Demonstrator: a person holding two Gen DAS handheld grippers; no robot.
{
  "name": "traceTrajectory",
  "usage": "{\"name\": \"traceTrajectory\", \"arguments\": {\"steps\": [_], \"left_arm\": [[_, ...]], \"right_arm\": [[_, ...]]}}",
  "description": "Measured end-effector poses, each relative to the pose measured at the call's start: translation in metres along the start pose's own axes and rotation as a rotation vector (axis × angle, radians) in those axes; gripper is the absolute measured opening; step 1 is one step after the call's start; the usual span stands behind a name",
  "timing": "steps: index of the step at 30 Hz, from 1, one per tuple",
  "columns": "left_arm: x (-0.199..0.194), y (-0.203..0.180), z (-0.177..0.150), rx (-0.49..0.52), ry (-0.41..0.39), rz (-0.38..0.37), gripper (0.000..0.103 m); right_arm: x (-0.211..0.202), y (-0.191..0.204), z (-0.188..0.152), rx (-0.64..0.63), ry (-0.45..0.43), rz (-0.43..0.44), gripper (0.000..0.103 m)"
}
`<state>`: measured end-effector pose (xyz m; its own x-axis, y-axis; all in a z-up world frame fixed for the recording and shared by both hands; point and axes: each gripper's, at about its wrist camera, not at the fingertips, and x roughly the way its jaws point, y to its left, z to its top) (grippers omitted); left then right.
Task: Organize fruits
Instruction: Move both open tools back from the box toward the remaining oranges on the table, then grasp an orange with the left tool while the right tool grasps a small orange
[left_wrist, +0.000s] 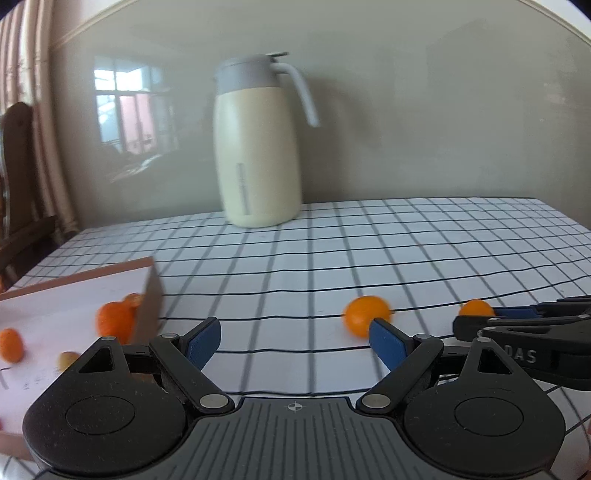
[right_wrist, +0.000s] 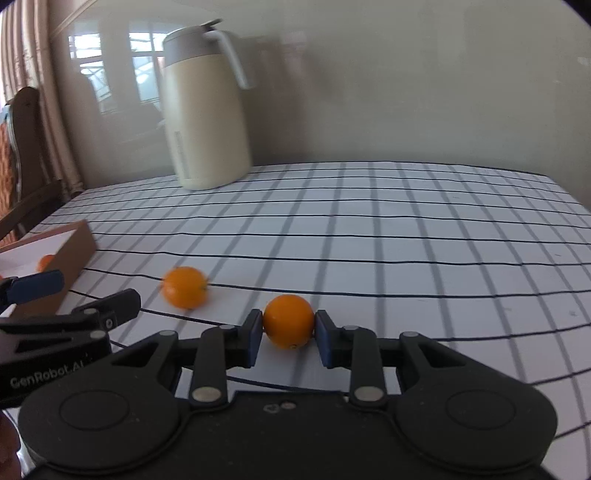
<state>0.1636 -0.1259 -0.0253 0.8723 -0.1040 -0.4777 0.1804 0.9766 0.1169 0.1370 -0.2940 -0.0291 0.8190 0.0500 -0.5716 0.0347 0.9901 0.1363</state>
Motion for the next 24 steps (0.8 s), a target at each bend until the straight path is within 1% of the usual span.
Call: {"name": "traceTrajectory", "arguments": {"steps": [3, 7, 9, 12, 13, 14, 16, 17, 20, 21, 22, 24], "left_arm": [[0.008, -0.011, 0.003, -0.001, 0.012, -0.029, 0.088], [0.018, -0.027, 0.006, 0.007, 0.024, -0.063, 0.088], [0.023, -0.032, 0.007, 0.018, 0.024, -0.066, 0.088], [0.03, -0.034, 0.008, -0.001, 0.042, -0.073, 0.087], [0.032, -0.033, 0.009, -0.012, 0.051, -0.082, 0.077], [0.035, -0.033, 0.009, -0.019, 0.062, -0.09, 0.071], [0.042, -0.033, 0.009, -0.026, 0.097, -0.1, 0.046], [0.044, -0.032, 0.009, -0.034, 0.107, -0.109, 0.043], [0.046, -0.032, 0.008, -0.045, 0.113, -0.117, 0.042], [0.046, -0.032, 0.008, -0.041, 0.112, -0.118, 0.038], [0.045, -0.033, 0.008, -0.038, 0.11, -0.118, 0.037], [0.044, -0.033, 0.007, -0.04, 0.109, -0.121, 0.037]], "right_arm": [[-0.004, -0.01, 0.001, 0.009, -0.008, -0.027, 0.023], [-0.004, -0.014, 0.001, 0.017, -0.015, -0.027, 0.025], [-0.003, -0.016, 0.001, 0.019, -0.018, -0.03, 0.024], [-0.002, -0.021, 0.001, 0.038, -0.012, -0.021, 0.027], [-0.001, -0.021, 0.002, 0.04, -0.013, -0.02, 0.028], [0.0, -0.021, 0.002, 0.04, -0.013, -0.02, 0.028], [0.0, -0.021, 0.002, 0.041, -0.015, -0.02, 0.028], [0.0, -0.02, 0.002, 0.042, -0.014, -0.02, 0.028], [0.002, -0.02, 0.002, 0.049, -0.003, -0.009, 0.031], [0.003, -0.019, 0.003, 0.049, 0.001, -0.006, 0.031], [0.004, -0.017, 0.003, 0.046, 0.003, -0.005, 0.031], [0.005, -0.015, 0.003, 0.035, 0.002, -0.004, 0.031]]}}
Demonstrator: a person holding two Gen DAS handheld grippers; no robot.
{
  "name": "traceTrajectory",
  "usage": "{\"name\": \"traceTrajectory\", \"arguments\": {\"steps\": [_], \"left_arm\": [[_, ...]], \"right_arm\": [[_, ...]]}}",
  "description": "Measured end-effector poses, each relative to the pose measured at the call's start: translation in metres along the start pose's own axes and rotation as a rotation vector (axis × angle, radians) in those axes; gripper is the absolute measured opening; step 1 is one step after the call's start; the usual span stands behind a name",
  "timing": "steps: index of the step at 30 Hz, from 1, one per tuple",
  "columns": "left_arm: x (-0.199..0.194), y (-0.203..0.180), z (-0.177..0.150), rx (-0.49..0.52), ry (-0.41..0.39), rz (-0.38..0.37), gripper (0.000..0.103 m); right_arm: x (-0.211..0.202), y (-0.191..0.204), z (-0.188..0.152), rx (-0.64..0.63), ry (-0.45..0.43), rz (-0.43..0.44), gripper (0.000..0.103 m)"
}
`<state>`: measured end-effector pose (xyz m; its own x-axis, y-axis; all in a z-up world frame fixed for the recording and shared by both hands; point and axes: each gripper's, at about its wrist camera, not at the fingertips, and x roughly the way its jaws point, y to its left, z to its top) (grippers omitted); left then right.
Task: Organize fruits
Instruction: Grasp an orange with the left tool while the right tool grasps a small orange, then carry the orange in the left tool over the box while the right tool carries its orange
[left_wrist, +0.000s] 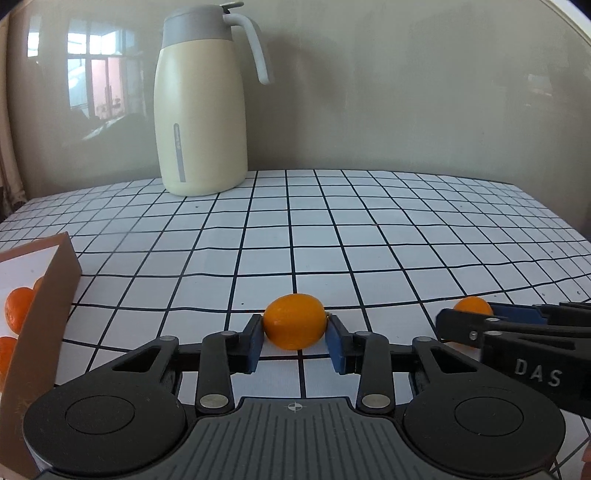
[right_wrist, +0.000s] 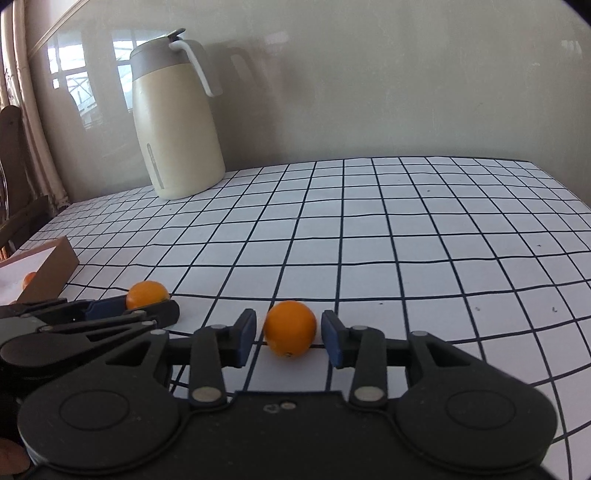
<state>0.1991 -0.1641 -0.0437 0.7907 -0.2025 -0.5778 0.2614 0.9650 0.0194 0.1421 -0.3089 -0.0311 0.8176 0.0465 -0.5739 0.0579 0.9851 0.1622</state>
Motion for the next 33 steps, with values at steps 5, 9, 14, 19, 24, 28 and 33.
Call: {"name": "traceTrajectory", "arguments": {"steps": [5, 9, 14, 19, 24, 28, 33], "left_arm": [[0.0, 0.005, 0.0, -0.027, 0.003, -0.006, 0.036], [-0.004, 0.007, -0.001, -0.03, -0.005, -0.004, 0.036], [-0.014, 0.009, -0.005, -0.022, -0.011, -0.002, 0.036], [-0.026, 0.019, -0.011, -0.036, 0.0, 0.005, 0.036], [-0.038, 0.029, -0.018, -0.036, 0.002, 0.021, 0.036], [-0.041, 0.034, -0.024, -0.04, 0.017, 0.028, 0.036], [-0.042, 0.038, -0.024, -0.058, 0.006, 0.031, 0.036]], "right_arm": [[0.001, 0.001, 0.0, -0.015, -0.003, -0.008, 0.024], [-0.001, 0.001, 0.0, -0.01, -0.01, -0.005, 0.022], [-0.008, 0.003, 0.001, -0.008, -0.028, 0.019, 0.022], [-0.016, 0.01, -0.001, -0.032, -0.033, 0.058, 0.022], [-0.018, 0.015, -0.005, -0.06, -0.02, 0.065, 0.022], [-0.015, 0.013, -0.008, -0.061, -0.007, 0.071, 0.022], [-0.014, 0.01, -0.007, -0.02, -0.017, 0.09, 0.064]]}}
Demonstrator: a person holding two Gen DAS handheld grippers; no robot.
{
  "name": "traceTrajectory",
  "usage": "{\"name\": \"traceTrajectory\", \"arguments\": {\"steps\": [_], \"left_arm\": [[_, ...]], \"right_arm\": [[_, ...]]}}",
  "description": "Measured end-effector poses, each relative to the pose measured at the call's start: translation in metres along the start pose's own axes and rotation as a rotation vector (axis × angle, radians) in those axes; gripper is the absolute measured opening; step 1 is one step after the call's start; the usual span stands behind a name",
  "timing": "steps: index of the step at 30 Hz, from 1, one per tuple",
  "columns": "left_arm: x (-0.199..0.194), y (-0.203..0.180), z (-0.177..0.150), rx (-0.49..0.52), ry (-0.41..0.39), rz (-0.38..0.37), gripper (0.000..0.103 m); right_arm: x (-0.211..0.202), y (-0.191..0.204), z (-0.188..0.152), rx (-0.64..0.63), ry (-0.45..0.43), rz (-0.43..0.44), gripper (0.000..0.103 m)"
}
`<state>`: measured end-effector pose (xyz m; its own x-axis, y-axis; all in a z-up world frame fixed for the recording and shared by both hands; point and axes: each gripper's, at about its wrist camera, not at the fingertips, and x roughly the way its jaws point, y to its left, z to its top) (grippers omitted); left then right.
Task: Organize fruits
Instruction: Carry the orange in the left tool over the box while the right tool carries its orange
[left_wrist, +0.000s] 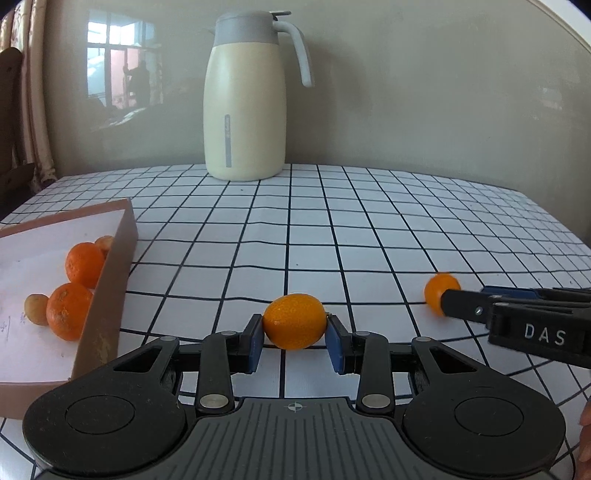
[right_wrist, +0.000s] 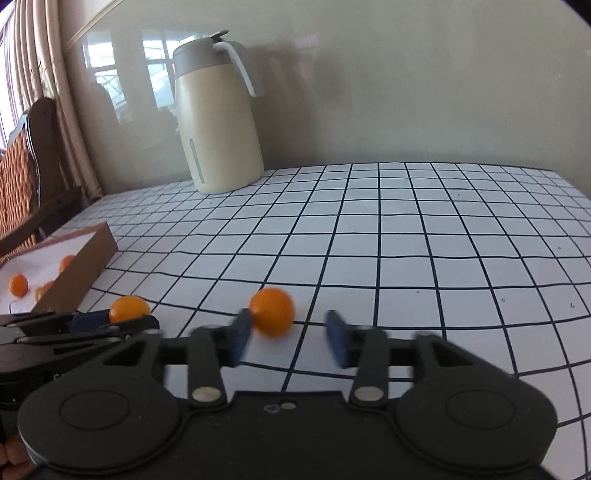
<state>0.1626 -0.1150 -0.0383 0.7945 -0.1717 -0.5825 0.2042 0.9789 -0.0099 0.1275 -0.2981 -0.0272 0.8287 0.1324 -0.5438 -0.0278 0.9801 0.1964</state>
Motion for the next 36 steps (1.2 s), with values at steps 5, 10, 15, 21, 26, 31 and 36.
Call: {"name": "traceTrajectory", "arguments": {"steps": [5, 10, 15, 21, 26, 31, 36], "left_arm": [[0.005, 0.0, 0.001, -0.006, 0.005, 0.001, 0.036], [0.011, -0.001, 0.002, -0.007, 0.011, 0.005, 0.036], [0.013, -0.001, 0.003, -0.007, 0.009, 0.012, 0.036], [0.014, 0.001, 0.003, 0.007, 0.011, 0.029, 0.036], [0.015, 0.0, 0.004, 0.004, 0.009, 0.039, 0.036], [0.014, -0.003, 0.002, 0.021, -0.007, 0.049, 0.036], [0.009, -0.002, 0.001, 0.011, -0.027, 0.047, 0.036]], "right_arm": [[0.006, 0.003, 0.005, 0.01, -0.001, 0.024, 0.052], [0.013, 0.02, 0.007, -0.05, 0.008, 0.031, 0.043], [0.021, 0.027, 0.009, -0.044, 0.035, 0.072, 0.024], [0.025, 0.029, 0.008, -0.021, 0.051, 0.087, 0.022], [0.025, 0.027, 0.008, -0.019, 0.055, 0.095, 0.021], [0.016, 0.029, 0.006, -0.035, 0.014, 0.079, 0.021], [0.003, 0.025, 0.01, -0.033, -0.025, 0.077, 0.021]]}}
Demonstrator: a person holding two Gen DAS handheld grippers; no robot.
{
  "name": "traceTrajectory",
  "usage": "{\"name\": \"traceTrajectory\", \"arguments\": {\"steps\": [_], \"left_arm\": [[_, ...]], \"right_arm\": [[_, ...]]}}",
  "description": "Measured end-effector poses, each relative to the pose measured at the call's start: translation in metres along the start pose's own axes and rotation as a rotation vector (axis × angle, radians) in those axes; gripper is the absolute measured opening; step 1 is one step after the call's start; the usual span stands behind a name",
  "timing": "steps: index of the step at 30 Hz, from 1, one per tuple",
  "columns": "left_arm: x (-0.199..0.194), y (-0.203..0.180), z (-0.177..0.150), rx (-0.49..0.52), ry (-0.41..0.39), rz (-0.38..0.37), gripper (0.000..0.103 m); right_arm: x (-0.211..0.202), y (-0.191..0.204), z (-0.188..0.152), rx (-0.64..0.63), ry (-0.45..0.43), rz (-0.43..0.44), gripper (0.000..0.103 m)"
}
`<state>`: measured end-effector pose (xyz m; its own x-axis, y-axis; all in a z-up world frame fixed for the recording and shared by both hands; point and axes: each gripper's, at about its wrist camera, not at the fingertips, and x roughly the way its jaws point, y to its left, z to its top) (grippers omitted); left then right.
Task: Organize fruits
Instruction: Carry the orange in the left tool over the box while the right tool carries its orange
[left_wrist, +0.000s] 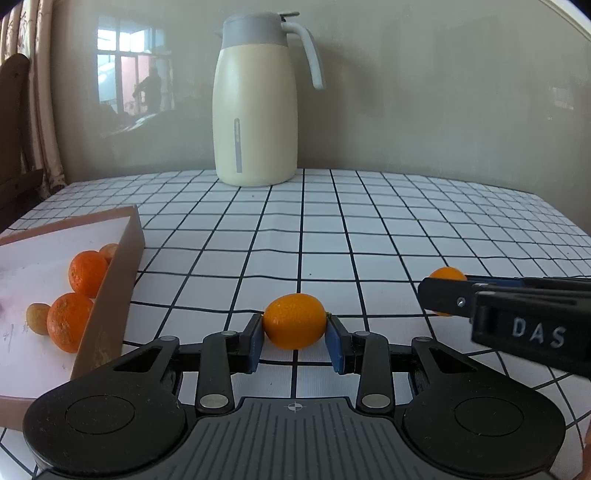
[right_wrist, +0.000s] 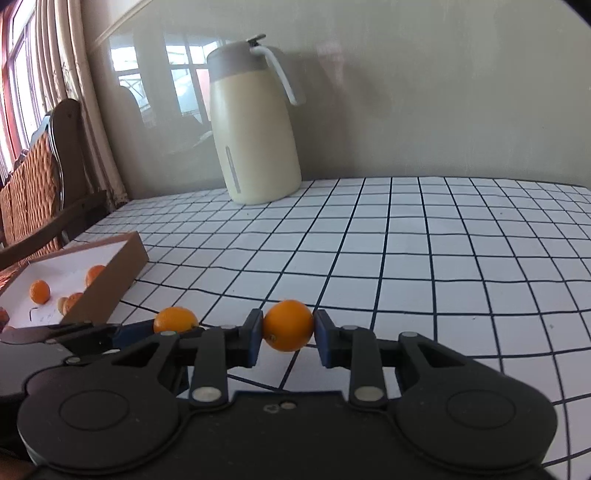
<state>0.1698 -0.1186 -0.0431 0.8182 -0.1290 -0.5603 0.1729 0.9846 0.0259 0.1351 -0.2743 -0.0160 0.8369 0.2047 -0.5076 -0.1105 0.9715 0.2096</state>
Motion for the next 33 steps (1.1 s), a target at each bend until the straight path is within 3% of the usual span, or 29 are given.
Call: {"name": "traceTrajectory", "arguments": {"steps": [16, 33], "left_arm": [[-0.043, 0.028, 0.001, -0.018, -0.03, 0.004, 0.036], [-0.09, 0.078, -0.009, -0.054, -0.095, 0.084, 0.036]], "right_arm": [[-0.022, 0.024, -0.002, -0.072, -0.019, 0.055, 0.021], [-0.034, 0.086, 0.004, -0.157, -0.069, 0.181, 0.021]]}}
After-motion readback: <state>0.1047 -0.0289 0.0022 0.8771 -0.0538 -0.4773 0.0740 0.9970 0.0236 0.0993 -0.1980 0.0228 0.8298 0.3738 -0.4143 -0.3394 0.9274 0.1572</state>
